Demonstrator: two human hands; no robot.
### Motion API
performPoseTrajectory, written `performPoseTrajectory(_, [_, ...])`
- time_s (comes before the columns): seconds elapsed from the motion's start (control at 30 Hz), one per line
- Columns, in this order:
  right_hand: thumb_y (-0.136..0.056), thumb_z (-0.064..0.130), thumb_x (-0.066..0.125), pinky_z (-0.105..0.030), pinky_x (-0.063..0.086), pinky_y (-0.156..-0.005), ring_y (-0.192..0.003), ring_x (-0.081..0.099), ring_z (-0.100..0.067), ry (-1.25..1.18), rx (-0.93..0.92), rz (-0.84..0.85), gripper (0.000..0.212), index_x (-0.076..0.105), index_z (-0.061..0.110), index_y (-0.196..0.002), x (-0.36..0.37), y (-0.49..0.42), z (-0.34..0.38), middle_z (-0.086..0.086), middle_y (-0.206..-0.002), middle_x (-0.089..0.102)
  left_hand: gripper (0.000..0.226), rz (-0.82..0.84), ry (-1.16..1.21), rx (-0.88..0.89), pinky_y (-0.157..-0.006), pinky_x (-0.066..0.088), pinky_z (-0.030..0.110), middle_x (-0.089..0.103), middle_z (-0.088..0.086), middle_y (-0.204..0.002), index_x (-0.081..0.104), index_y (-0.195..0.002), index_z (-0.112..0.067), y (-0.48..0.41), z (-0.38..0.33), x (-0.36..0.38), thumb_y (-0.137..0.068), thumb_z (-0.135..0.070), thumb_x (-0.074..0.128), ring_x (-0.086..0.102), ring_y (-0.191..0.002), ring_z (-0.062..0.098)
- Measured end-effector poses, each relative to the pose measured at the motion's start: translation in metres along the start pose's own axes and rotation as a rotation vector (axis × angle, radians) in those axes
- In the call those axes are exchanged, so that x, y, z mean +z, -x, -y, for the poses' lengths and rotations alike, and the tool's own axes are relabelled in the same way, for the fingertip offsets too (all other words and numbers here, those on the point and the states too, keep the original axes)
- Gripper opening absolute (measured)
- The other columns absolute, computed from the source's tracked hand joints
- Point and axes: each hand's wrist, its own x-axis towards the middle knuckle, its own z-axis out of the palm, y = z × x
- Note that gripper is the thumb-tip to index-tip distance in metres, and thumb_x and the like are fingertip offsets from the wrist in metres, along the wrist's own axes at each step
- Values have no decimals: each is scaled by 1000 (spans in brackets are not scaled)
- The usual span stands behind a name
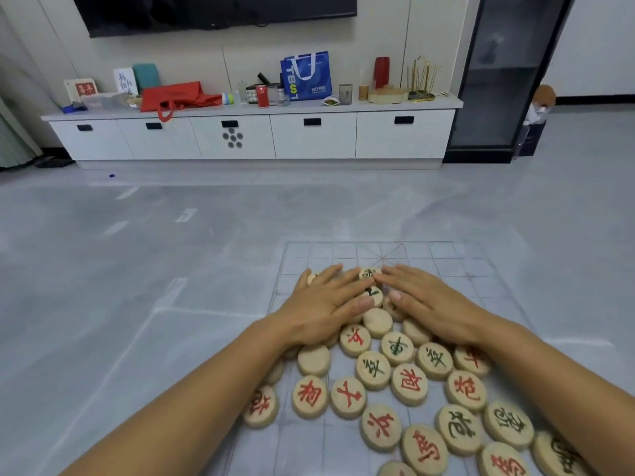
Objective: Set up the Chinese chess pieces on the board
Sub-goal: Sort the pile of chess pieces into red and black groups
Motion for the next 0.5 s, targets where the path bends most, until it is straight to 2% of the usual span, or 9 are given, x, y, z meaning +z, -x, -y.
performPoseTrajectory(0.07, [-97, 41, 25, -16, 14, -111, -136, 21, -1, -174, 21, 18, 43, 31, 34, -139, -4, 15, 11, 17, -145, 28, 61, -11, 111, 1, -116, -11, 47, 12, -16, -155, 18, -141, -45, 15, -5, 4, -83, -61, 9, -1, -142, 2])
performPoseTrajectory(0.13, [-97, 37, 29, -17, 23, -105, -129, 29, -1, -412, 112, -29, 40, 35, 35, -136, -19, 29, 19, 19, -137, 33, 54, -58, 298, -19, -117, -4, 49, 18, -16, -154, 22, -140, -45, 31, -6, 0, -89, -59, 15, 8, -141, 1])
performPoseTrajectory(0.17, [-97, 34, 32, -21, 26, -103, -126, 32, -1, -484, 167, -106, 39, 38, 33, -135, -28, 37, 21, 17, -136, 35, 49, -138, 430, -66, -118, 3, 47, 23, -15, -152, 26, -139, -46, 41, -6, -7, -92, -58, 21, 16, -139, 2])
performPoseTrajectory(0.23, [-96, 26, 41, -20, 32, -95, -119, 40, -4, -577, 275, -327, 33, 50, 26, -128, -48, 58, 24, 8, -130, 47, 41, -439, 588, -213, -110, 23, 32, 38, -9, -145, 41, -134, -37, 64, -3, -24, -94, -45, 40, 36, -127, 4])
performPoseTrajectory(0.3, [-93, 19, 48, -20, 34, -86, -110, 49, -10, -548, 369, -482, 27, 59, 17, -118, -55, 79, 29, 0, -120, 58, 33, -672, 484, -368, -92, 37, 26, 56, 2, -128, 56, -123, -21, 91, -2, -36, -90, -29, 54, 51, -110, 11])
performPoseTrajectory(0.33, [-92, 17, 50, -23, 35, -86, -106, 51, -12, -468, 412, -488, 27, 61, 14, -117, -52, 87, 33, -3, -117, 59, 29, -679, 446, -430, -87, 40, 27, 61, 5, -118, 61, -116, -16, 101, -5, -37, -88, -25, 58, 55, -104, 15])
performPoseTrajectory(0.4, [-91, 21, 52, -30, 39, -87, -101, 51, -16, -240, 477, -430, 30, 61, 11, -118, -35, 98, 38, -6, -116, 58, 23, -560, 413, -496, -85, 44, 30, 64, 3, -104, 65, -106, -16, 113, -18, -29, -84, -24, 64, 58, -99, 19])
performPoseTrajectory(0.5, [-88, 32, 55, -38, 43, -89, -106, 50, -24, -62, 495, -384, 33, 62, 16, -115, -11, 101, 42, -6, -109, 53, 26, -376, 278, -511, -92, 45, 37, 58, -2, -103, 63, -102, -22, 118, -32, -7, -78, -31, 69, 55, -101, 18])
